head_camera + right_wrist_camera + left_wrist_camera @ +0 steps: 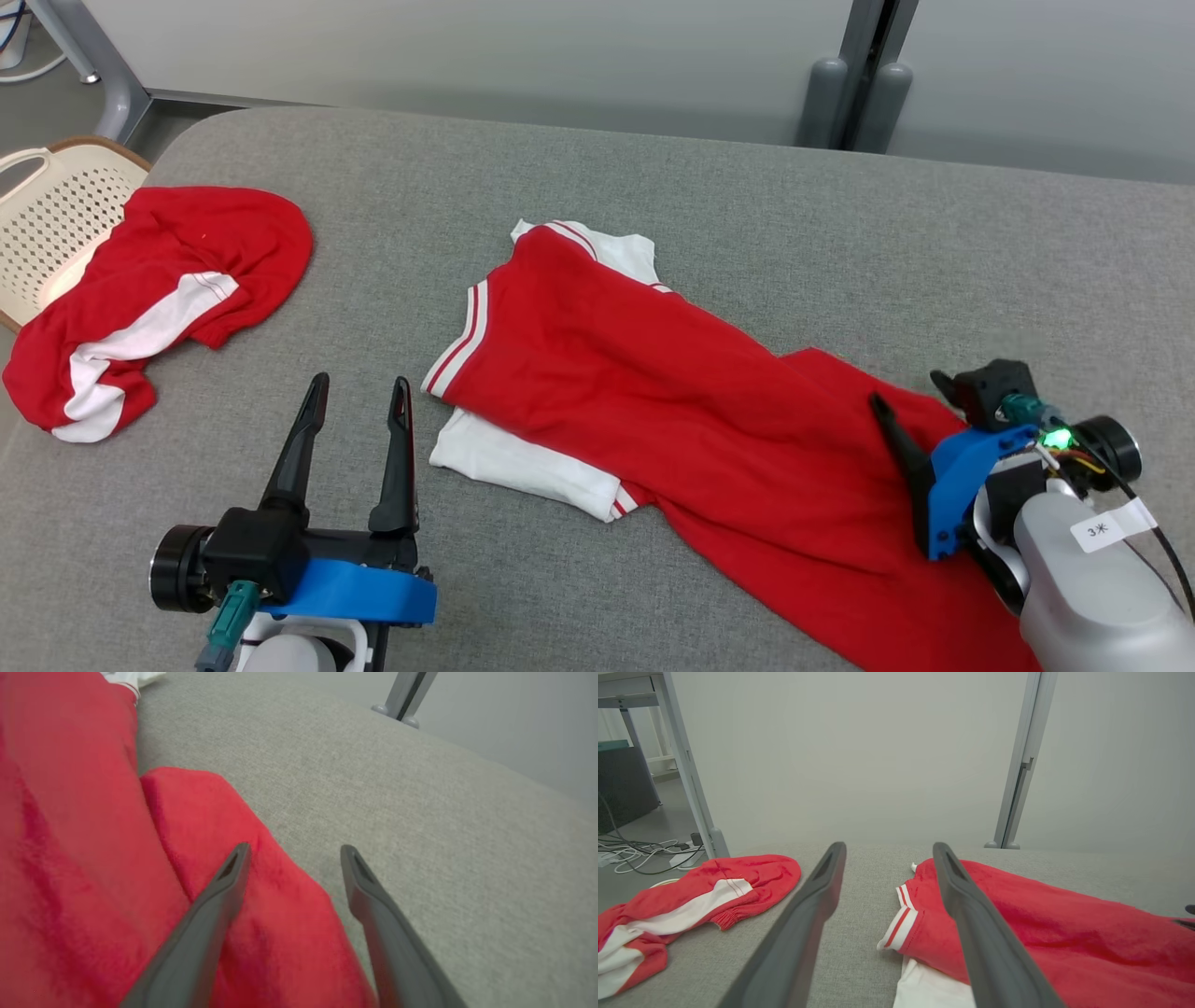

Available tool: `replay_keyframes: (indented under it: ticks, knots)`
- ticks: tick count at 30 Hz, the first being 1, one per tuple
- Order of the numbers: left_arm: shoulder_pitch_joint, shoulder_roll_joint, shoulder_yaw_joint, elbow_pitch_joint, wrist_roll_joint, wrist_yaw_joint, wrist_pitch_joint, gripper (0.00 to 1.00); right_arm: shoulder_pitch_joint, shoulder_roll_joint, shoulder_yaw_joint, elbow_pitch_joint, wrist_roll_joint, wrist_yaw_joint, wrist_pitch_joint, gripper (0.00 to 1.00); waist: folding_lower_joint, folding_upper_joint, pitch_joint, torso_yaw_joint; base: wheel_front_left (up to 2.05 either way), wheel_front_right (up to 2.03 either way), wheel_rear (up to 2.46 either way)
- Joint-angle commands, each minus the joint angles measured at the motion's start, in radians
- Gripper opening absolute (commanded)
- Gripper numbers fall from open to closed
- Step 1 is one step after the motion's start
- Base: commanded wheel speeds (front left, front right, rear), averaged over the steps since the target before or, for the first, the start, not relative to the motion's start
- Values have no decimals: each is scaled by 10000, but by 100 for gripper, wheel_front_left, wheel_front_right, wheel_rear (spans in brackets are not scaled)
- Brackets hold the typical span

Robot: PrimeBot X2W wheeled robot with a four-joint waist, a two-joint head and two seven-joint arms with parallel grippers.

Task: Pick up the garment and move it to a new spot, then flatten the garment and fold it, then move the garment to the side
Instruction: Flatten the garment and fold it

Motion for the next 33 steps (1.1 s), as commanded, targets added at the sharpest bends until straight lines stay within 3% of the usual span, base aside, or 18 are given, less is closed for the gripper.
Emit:
replay_keyframes:
  ticks: [1, 8, 9, 14, 21, 23, 30, 31, 32, 33]
  knots:
    - [-107, -14, -2, -26, -33, 54, -24, 100, -179, -71, 127, 249, 162, -3, 25, 100, -2, 0, -15, 1, 0, 0, 0]
    - [-143, -14, -53, 40, -50, 28, -24, 100, -89, 128, 1007, 1327, 837, 2, 453, 100, -2, 0, -123, 6, 0, 0, 0]
    - [-99, -15, -70, 54, -53, 11, -24, 100, -123, 145, 1359, 1379, 1155, 11, 277, 0, -2, 0, -165, -17, 0, 0, 0]
    - [5, -13, -87, 84, -33, -5, -24, 100, -574, -248, 1426, 1369, 1588, -6, -321, 0, -2, 0, -286, -43, 0, 0, 0]
    - [-39, -14, -157, 86, -61, -27, -24, 100, -1522, -1204, 615, 1906, 1745, -6, -1017, 0, -2, 0, -336, 50, 0, 0, 0]
    - [-77, -14, -195, 95, -81, -47, -24, 100, -2129, -1649, 46, 2412, 1626, -4, -1246, 0, -2, 0, -282, 129, 0, 0, 0]
    - [-239, -13, -356, 144, -184, -7, -24, 100, -3109, -1963, -1291, 3642, 1167, -4, -1671, 0, -2, 0, -117, 275, 0, 0, 0]
    - [-243, -13, -380, 163, -199, -3, -24, 100, -3131, -1822, -1364, 3747, 1095, -3, -1706, 33, -2, 0, -119, 282, 0, 0, 0]
    - [-248, -14, -399, 177, -207, 4, -24, 100, -3148, -1743, -1483, 3797, 1071, -3, -1719, 100, -2, 0, -124, 280, 0, 0, 0]
    - [-255, -13, -407, 201, -197, 17, -24, 100, -3148, -1759, -1675, 3849, 1099, -4, -1747, 100, -2, 0, -140, 269, 0, 0, 0]
